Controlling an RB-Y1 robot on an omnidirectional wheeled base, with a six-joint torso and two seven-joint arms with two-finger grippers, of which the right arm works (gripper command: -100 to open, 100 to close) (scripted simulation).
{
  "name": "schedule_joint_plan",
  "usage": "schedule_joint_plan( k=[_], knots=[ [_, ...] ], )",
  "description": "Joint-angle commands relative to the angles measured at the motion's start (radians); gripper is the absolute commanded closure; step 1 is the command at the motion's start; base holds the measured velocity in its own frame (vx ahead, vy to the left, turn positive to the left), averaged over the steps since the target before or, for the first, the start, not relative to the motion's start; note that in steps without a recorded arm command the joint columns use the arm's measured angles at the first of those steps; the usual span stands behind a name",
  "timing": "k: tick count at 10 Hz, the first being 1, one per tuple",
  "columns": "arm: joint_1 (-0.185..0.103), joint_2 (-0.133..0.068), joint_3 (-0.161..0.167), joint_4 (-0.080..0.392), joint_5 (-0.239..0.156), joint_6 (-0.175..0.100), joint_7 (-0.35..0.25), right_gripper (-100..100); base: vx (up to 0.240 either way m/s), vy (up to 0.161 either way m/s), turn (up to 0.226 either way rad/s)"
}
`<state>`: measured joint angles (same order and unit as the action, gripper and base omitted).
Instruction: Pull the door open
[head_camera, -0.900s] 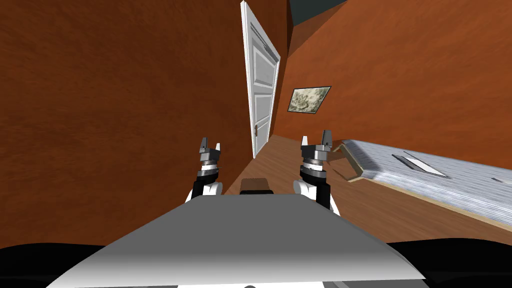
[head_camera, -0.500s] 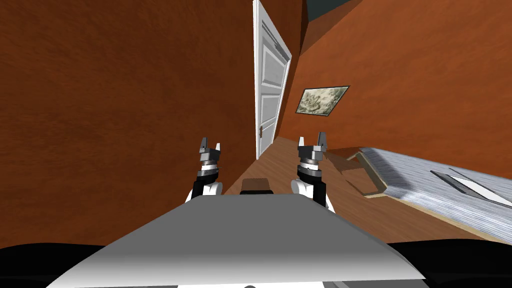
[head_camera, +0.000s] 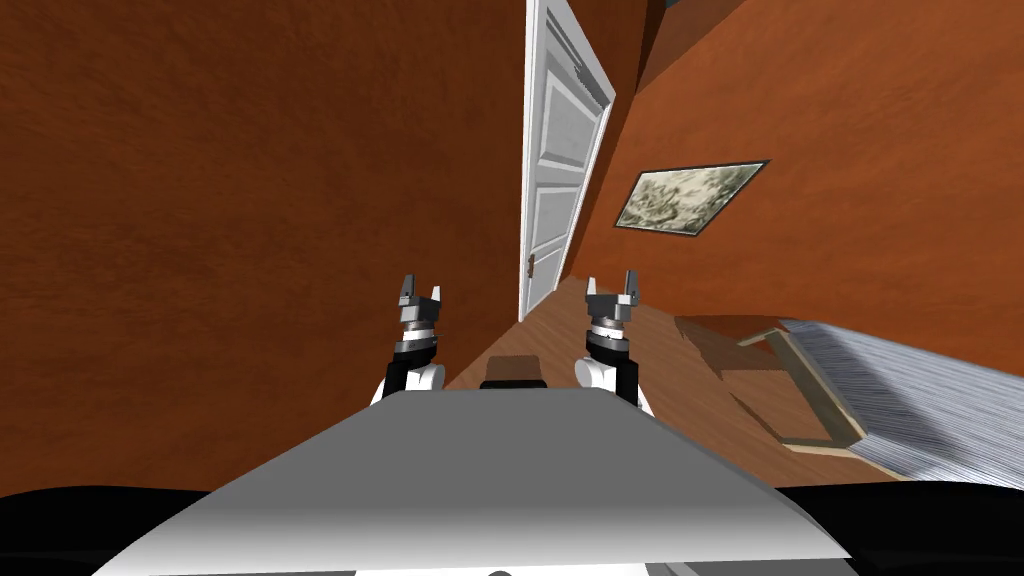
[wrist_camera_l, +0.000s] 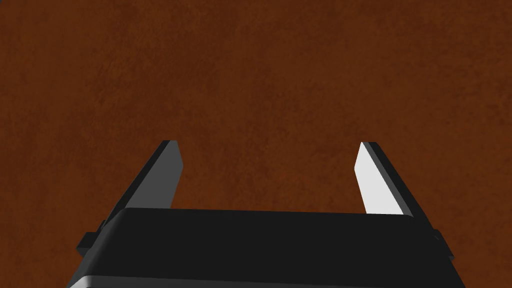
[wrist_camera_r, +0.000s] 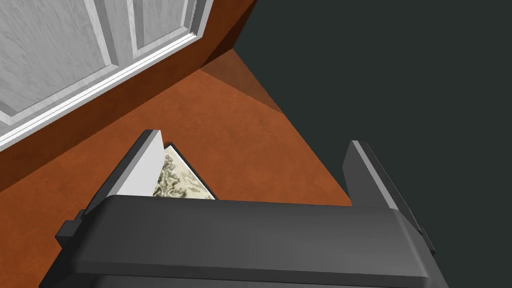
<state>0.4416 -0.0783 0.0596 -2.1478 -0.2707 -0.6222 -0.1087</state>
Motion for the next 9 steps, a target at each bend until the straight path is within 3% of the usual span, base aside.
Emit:
schedule_joint_plan(
  k=[1, 9],
  knots=[
    [-0.01, -0.009, 0.016, 0.025, -0.029, -0.013, -0.019, -100, 0.072, -0.075, 0.208],
    [-0.063, -0.056, 0.102, 0.16, -0.185, -0.081, -0.116, -100, 0.07, -0.088, 0.196]
  ],
)
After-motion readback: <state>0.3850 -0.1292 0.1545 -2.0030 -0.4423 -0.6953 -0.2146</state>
